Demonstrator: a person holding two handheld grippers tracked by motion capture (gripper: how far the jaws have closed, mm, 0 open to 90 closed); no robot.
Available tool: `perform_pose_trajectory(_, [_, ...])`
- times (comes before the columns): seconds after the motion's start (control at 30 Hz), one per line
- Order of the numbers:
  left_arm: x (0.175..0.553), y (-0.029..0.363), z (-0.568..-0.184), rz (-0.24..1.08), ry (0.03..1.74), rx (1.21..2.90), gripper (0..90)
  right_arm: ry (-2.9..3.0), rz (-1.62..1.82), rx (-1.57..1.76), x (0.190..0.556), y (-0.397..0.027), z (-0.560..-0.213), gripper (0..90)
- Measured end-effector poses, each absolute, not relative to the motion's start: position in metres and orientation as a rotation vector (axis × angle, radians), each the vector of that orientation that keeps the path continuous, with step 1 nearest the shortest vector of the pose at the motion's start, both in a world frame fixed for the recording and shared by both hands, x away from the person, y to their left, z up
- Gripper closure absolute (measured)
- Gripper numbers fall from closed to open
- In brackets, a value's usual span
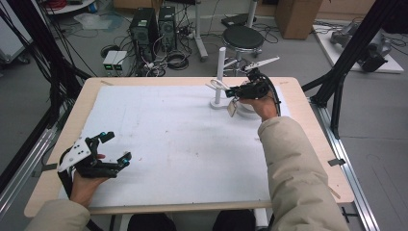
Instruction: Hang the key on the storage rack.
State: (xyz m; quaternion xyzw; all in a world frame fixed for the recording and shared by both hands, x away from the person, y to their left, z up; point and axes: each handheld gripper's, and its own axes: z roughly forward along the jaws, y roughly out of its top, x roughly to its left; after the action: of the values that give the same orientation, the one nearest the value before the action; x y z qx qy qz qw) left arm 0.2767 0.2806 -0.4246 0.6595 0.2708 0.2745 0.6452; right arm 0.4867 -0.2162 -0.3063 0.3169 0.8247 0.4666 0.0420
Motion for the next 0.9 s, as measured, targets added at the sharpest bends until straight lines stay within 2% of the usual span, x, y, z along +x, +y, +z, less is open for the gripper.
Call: perform_pose_trajectory(0.9, [0.269, 0.292, -0.452, 0.640, 0.663, 1.459, 1.7, 2.462, 1.415, 1.179, 0.515, -0.225, -0.334, 74.3])
